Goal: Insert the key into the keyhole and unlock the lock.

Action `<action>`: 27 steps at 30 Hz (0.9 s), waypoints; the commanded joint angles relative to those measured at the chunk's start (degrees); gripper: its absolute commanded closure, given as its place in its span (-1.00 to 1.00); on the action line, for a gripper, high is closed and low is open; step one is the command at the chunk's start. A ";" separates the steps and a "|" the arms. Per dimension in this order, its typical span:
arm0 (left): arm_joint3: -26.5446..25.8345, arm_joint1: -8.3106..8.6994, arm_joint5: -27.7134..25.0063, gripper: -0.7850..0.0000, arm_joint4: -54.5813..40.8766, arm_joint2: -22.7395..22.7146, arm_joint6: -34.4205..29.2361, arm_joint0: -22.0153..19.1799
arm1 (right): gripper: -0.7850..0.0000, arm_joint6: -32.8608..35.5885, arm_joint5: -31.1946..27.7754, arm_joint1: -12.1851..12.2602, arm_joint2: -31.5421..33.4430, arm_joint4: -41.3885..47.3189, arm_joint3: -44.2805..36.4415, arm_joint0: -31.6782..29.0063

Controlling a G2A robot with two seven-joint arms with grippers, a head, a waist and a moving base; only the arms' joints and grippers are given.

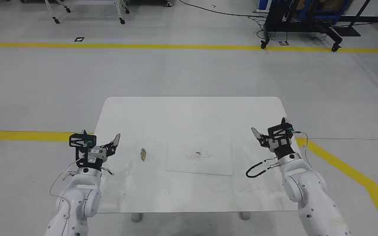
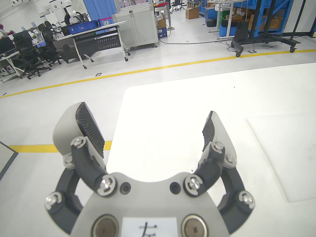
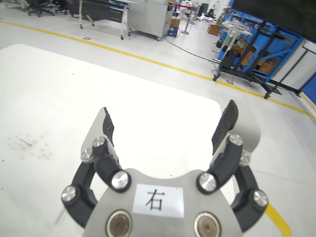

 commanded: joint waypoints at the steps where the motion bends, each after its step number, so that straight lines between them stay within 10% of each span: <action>1: 0.00 0.00 0.00 -1.00 0.00 0.00 0.00 0.00 | -1.00 0.19 -2.94 0.01 -1.37 -0.80 1.45 1.92; 22: 0.00 0.00 0.00 -1.00 0.00 0.00 0.00 0.00 | -1.00 -4.13 -42.30 -1.64 -24.38 -7.86 27.46 28.16; 25: 0.00 0.00 0.00 -1.00 0.00 0.00 0.00 0.00 | 0.07 -2.91 -44.06 -2.52 -27.52 -7.40 32.59 32.17; 27: 0.00 0.00 0.00 -1.00 0.00 0.00 0.00 0.00 | 0.20 -2.27 -45.05 -3.08 -29.39 -7.18 35.36 34.29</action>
